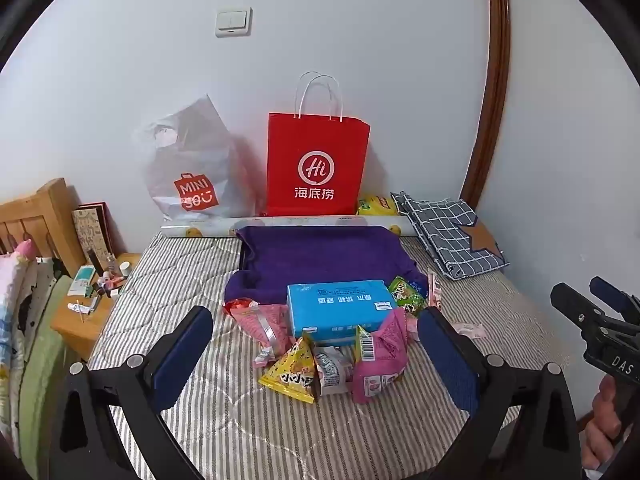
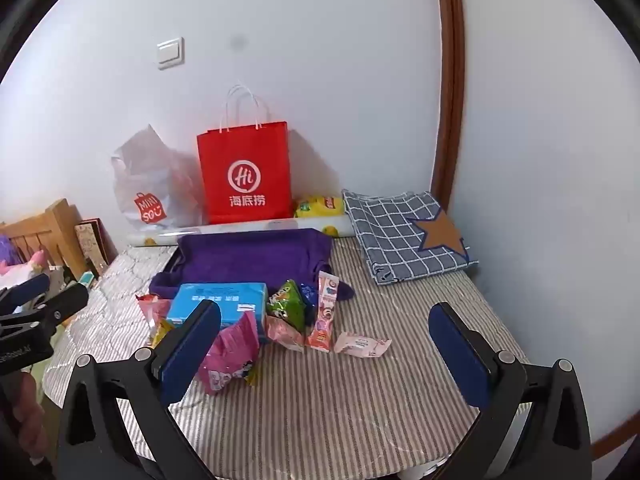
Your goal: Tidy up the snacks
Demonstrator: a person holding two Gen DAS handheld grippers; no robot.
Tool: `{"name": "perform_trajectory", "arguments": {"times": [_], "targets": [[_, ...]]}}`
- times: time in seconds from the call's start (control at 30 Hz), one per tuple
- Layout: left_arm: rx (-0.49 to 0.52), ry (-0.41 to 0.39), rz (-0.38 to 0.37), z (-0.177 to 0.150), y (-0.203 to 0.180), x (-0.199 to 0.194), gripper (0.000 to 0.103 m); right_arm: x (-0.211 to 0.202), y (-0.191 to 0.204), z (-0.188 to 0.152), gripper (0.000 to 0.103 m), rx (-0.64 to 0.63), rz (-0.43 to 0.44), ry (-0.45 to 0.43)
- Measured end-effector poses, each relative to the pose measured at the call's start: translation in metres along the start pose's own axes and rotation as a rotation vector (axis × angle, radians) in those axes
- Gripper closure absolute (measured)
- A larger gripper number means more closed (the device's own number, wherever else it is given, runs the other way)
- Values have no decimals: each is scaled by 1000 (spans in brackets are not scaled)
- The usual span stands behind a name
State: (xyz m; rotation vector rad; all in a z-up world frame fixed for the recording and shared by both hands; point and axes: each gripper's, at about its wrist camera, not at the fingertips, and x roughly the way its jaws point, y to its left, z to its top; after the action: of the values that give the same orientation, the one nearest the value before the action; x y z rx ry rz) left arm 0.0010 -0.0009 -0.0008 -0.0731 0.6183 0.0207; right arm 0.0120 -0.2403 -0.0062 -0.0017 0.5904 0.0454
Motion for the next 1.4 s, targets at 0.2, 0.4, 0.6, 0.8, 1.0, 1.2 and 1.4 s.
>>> {"name": "perform_trajectory", "arguments": {"times": [0.2, 0.4, 0.6, 0.8, 1.0, 1.2, 1.4], "targets": [[-20, -26, -32, -1, 4, -10, 0, -2, 6, 3, 1, -19, -13, 9], [-13, -20, -19, 0, 1, -10, 0, -10, 0, -2, 1, 13, 17, -14], [-10, -26, -27, -2, 1, -10, 0, -7, 1, -1, 1, 19, 16, -4], [3, -31, -21, -1, -3, -12, 0, -7, 1, -1, 1, 22, 17, -6], [7, -33, -20, -2, -5, -12, 0, -9, -1, -1, 1, 28, 20, -8], [6, -35, -19, -3, -5, -13, 0, -11, -1, 0, 1, 29, 20, -14], [8, -36, -18, -3, -4, -14, 0, -12, -1, 1, 1, 29, 22, -17]]}}
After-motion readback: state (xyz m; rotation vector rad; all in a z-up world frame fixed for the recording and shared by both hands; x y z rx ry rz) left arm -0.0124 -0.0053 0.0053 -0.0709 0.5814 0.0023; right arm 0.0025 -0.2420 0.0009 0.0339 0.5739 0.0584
